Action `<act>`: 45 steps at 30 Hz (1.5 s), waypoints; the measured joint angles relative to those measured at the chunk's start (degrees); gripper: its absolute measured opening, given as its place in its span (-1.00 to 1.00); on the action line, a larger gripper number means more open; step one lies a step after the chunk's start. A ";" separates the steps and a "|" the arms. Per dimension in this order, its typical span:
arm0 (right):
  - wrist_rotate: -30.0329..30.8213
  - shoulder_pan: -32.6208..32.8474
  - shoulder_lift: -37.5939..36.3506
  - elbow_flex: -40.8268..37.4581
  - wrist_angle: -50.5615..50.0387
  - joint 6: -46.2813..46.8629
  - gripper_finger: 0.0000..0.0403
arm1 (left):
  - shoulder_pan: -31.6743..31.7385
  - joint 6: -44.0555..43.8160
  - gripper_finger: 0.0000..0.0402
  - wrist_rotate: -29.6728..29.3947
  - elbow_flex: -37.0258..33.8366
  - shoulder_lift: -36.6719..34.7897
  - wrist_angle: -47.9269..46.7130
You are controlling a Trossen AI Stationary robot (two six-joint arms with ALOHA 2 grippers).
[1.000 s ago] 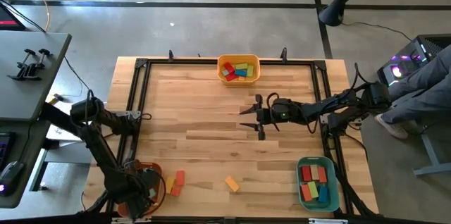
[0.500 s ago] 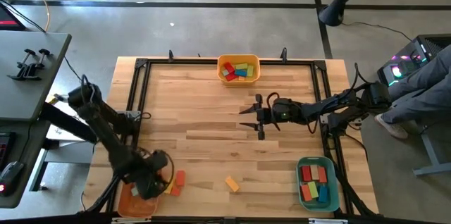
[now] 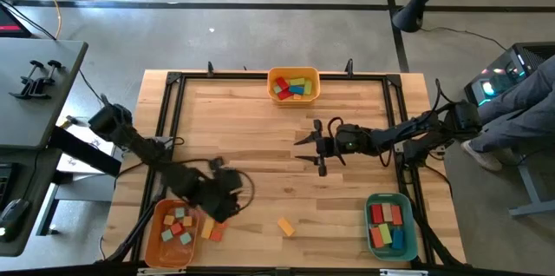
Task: Sort blocks by size
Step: Put the small yellow rectangle block into the yellow bin
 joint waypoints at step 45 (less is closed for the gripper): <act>31.92 21.03 -0.09 -0.02 -14.22 18.87 -0.07 | 19.58 73.45 -0.01 47.05 -0.02 22.07 41.75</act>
